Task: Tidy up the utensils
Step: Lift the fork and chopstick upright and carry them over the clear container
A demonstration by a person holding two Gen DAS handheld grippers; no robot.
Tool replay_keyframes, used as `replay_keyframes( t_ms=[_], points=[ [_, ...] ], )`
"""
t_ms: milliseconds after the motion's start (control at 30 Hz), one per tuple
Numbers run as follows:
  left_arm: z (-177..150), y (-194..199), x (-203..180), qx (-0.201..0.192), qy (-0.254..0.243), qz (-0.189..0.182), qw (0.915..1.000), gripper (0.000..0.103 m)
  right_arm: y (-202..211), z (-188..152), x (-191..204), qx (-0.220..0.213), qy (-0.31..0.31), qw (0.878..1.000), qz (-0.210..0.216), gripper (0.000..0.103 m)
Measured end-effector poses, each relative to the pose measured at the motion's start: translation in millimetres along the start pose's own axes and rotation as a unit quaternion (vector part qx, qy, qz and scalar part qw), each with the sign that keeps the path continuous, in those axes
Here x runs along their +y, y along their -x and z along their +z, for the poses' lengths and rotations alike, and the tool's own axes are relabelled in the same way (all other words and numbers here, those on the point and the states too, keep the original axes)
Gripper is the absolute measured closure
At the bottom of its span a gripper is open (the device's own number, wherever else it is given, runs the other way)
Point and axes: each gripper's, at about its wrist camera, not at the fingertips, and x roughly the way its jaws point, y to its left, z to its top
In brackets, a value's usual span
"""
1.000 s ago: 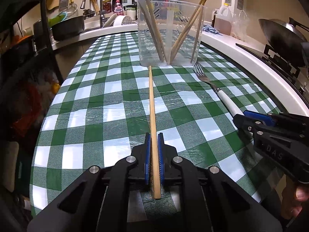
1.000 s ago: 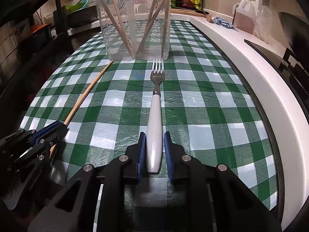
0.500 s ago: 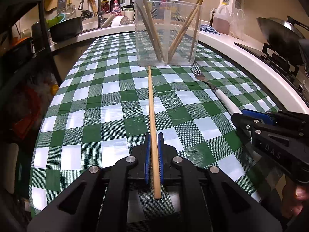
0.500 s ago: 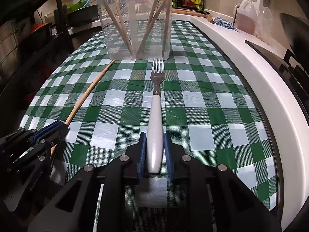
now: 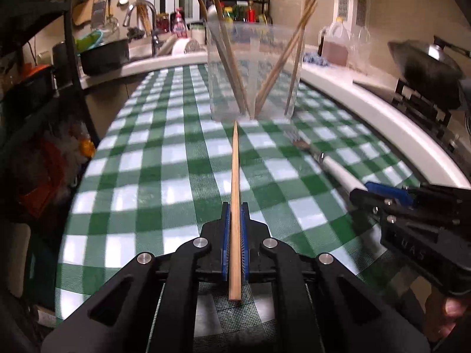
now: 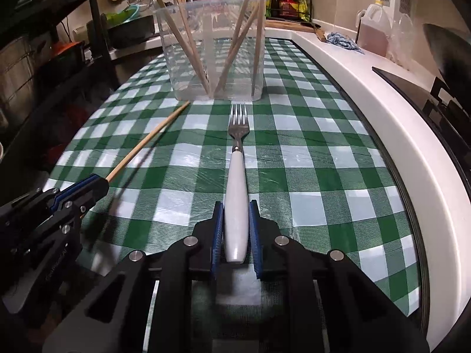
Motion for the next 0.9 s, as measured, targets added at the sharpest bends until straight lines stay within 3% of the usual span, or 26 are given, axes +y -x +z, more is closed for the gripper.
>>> replay_keyframes(
  t_ms=[400,900],
  points=[
    [23.8,52.0,-1.1,-0.093,-0.005,-0.006,0.9956,0.096,70.0,15.9,3.3,-0.088,0.032,0.995,-0.025,0.086],
    [50.5,84.0,2.2,-0.134,0.002,-0.038,0.9902,0.097,100.8,40.8,-0.6,-0.112,0.039,0.993,-0.012,0.086]
  ],
)
